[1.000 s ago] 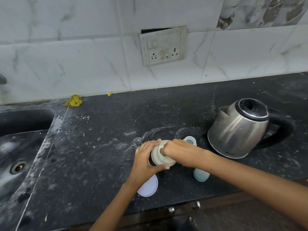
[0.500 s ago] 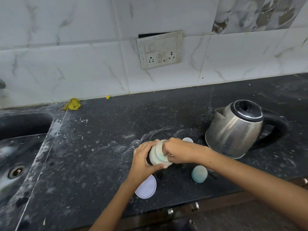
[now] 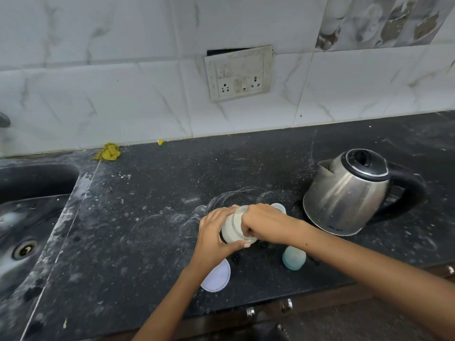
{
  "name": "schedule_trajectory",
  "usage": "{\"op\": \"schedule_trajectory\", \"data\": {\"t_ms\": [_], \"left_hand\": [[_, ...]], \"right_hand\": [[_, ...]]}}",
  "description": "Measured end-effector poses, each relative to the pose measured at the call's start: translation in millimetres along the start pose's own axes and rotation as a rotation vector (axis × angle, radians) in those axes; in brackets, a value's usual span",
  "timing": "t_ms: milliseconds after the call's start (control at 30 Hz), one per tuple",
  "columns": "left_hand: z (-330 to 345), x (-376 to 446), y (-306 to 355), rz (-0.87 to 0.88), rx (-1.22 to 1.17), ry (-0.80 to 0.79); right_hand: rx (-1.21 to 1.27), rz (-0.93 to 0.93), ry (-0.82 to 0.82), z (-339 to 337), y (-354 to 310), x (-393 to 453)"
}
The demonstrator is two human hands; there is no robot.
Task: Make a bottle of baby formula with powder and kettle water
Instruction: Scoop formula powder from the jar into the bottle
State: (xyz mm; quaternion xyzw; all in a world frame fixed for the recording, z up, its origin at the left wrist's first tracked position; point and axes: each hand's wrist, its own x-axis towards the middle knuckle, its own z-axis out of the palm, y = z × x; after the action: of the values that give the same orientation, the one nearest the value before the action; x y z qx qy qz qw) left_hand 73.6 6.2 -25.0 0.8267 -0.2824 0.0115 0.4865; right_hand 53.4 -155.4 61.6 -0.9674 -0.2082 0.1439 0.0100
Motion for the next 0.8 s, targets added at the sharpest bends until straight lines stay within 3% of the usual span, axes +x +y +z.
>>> {"op": "schedule_trajectory", "data": {"t_ms": [333, 467, 800], "left_hand": [[0.1, -1.6, -1.1, -0.042, 0.007, 0.024], [-2.1, -2.3, -5.3, -0.070, 0.011, 0.041], [-6.2, -0.9, -15.7, -0.140, -0.056, 0.080]], "right_hand": [[0.841, 0.229, 0.135, 5.9, 14.4, -2.2], [1.382, 0.380, 0.182, 2.8, 26.9, -14.7], [1.563, 0.468, 0.279, 9.6, 44.3, -25.0]]}}
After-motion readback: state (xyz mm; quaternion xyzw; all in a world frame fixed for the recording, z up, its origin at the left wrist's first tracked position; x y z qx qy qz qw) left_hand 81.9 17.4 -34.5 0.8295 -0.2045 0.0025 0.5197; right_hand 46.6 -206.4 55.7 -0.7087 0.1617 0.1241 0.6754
